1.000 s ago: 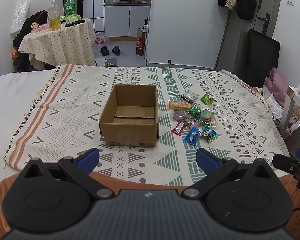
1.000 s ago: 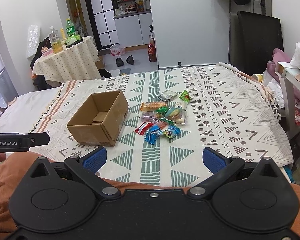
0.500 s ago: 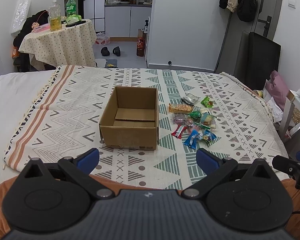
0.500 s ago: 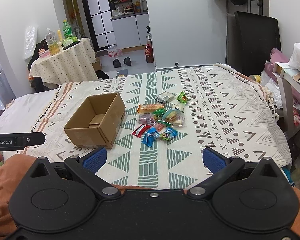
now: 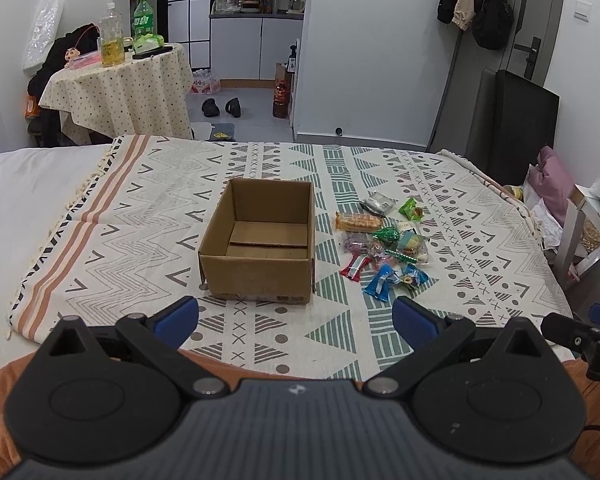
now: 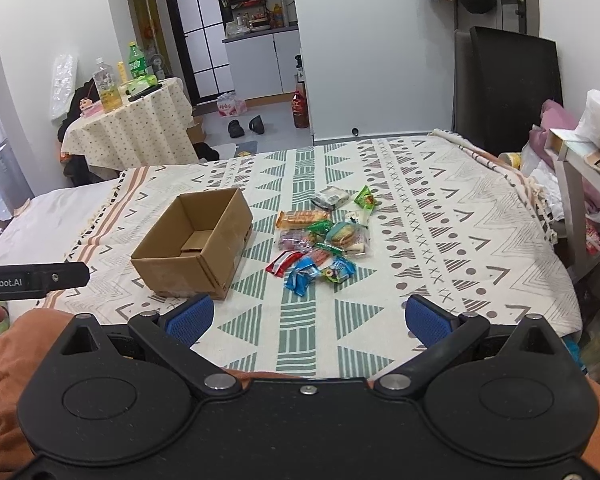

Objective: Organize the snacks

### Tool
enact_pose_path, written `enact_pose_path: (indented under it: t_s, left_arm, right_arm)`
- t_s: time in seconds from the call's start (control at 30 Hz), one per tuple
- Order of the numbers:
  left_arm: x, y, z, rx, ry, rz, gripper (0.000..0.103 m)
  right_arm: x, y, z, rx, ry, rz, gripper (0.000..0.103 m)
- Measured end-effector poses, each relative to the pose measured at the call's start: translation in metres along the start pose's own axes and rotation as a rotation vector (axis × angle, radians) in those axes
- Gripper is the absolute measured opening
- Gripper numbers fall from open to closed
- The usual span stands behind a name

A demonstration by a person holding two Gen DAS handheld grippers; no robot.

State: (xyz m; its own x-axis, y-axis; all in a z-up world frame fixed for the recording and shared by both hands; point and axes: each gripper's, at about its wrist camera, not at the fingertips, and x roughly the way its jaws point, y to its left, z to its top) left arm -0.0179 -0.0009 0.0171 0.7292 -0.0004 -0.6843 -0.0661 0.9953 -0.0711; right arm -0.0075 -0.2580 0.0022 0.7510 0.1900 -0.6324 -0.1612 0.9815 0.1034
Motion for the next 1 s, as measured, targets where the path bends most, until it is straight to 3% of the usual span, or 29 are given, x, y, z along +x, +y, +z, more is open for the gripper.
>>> enact_pose_path:
  t_s: [0.5,1.0]
  left_arm:
    - [0.010,-0.011,0.002,0.008,0.004,-0.003,0.103]
    - [0.066,-0.034,0.012,0.003,0.034,-0.029,0.101]
  right_arm:
    - [0.008,-0.010,0.003,0.015,-0.001,0.000,0.103]
    - [0.060,-0.042,0.014,0.090,0.059,0.030,0.103]
